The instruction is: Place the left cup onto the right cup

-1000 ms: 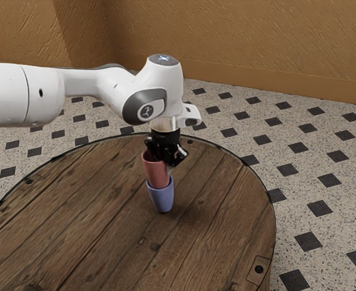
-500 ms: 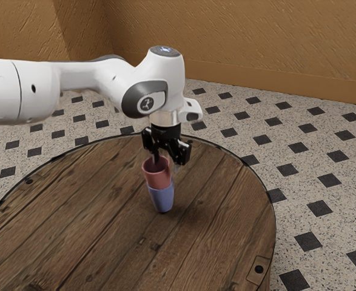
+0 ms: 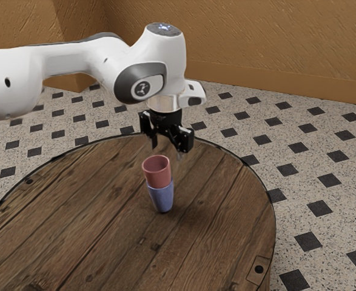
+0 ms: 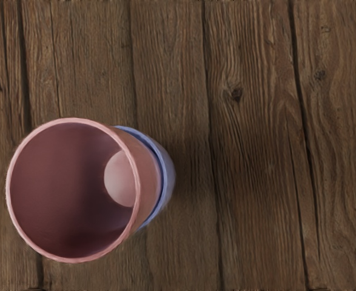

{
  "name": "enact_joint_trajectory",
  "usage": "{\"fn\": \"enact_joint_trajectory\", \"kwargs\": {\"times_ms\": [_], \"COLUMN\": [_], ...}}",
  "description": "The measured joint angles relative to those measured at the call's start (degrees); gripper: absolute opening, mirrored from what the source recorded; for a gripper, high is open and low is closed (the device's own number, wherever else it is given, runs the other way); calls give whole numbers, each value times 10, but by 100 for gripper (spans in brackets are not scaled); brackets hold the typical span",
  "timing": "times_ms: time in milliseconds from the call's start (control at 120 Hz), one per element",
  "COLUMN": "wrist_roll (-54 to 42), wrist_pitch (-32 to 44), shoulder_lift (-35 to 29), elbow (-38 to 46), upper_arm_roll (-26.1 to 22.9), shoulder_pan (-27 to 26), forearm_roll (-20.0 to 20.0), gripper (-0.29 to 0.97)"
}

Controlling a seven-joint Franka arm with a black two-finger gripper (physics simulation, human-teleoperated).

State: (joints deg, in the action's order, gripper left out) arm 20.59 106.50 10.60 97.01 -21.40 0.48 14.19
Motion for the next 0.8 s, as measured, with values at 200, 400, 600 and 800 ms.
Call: {"fn": "enact_joint_trajectory", "kwargs": {"times_ms": [200, 400, 600, 800], "wrist_roll": [-4, -31, -81, -123], "wrist_pitch": [-15, -41, -58, -76], "shoulder_lift": [-38, -57, -57, -56], "elbow": [11, 10, 4, -10], "upper_arm_roll": [44, 119, 191, 216], "shoulder_pan": [-41, -87, -113, -131], "forearm_roll": [-13, -52, -82, -90], "gripper": [64, 66, 67, 68]}}
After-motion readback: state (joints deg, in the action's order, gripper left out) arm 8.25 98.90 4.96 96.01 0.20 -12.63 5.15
